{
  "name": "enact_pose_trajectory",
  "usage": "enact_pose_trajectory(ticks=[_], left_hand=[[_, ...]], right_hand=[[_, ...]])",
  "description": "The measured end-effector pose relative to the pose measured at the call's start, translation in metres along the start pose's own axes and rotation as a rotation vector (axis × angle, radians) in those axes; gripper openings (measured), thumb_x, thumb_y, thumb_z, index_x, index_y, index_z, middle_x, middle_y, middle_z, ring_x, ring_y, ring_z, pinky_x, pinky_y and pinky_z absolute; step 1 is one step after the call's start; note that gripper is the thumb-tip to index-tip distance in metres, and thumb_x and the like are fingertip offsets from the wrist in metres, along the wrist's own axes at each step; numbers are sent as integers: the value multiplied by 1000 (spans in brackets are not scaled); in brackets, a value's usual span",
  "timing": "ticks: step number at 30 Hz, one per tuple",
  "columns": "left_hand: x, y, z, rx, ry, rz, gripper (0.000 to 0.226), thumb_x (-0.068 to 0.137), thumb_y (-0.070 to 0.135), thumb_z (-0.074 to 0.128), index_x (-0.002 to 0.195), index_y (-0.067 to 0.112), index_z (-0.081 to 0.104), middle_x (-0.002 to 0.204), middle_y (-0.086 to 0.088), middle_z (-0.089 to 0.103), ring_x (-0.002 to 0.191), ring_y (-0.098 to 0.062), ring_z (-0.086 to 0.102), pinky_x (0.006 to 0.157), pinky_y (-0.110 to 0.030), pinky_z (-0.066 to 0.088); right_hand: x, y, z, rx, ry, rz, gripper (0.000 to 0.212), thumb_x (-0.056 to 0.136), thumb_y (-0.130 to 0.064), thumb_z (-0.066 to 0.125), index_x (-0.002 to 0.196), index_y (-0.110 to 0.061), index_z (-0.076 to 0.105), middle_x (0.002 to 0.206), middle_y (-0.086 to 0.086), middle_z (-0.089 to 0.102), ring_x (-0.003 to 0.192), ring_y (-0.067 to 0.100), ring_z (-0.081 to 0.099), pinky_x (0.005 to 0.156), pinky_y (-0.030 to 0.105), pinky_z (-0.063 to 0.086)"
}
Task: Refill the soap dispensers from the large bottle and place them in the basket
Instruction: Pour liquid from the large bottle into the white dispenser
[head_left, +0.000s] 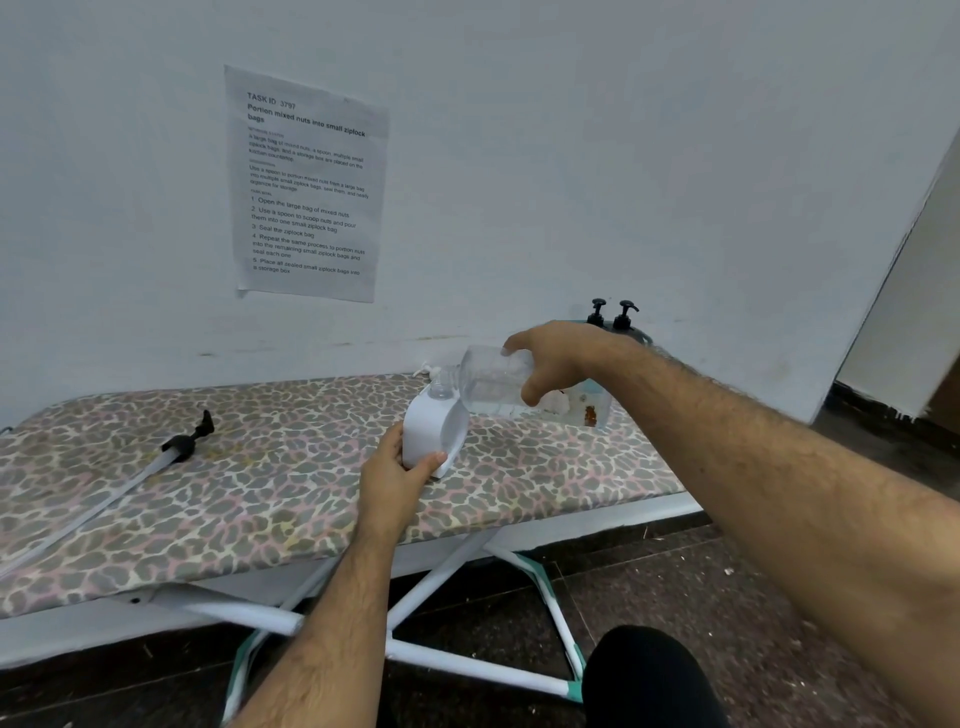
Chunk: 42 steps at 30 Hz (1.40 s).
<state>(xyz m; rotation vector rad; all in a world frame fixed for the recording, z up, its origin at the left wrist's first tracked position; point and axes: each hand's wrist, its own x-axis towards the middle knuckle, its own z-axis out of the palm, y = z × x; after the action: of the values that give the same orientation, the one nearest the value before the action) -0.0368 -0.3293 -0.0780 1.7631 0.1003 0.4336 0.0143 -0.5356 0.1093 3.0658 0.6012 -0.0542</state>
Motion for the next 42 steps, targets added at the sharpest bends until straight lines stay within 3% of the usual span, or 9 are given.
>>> enact_pose_trajectory(ticks=[8,19,35,42], left_hand=[[1,-1,0,26,5,11,61,80,22,78,134,25,52,110,9,64,93,-12,67,75,-39,61],[2,-3,0,18,10,14,57,79,21,79,130,24,55,107,10,65,92,-9,67,75,-39,61],[3,-5,0,-7,4,6,56,78,22,80,129,27,55,108,10,65,94,-12,68,75,-42,61],[4,-6,0,-2,0,9,55,78,24,80,127,30,56,108,14,65,94,-11,68,76,-42,60]], right_hand=[[1,-3,-5,-13,-20,8,77,76,-32,76,145,-33,41,127,-3,55,101,15,46,82,33,44],[1,-5,-11,-35,-50,16,76,76,-35,76,144,-34,42,109,-8,47,101,15,45,85,35,46],[5,-8,-14,-8,-77,43,77,71,-37,78,140,-35,45,110,-7,51,106,20,58,81,35,49],[3,-12,-19,-5,-103,50,77,74,-34,78,142,-33,43,119,-3,53,104,22,61,58,27,44]])
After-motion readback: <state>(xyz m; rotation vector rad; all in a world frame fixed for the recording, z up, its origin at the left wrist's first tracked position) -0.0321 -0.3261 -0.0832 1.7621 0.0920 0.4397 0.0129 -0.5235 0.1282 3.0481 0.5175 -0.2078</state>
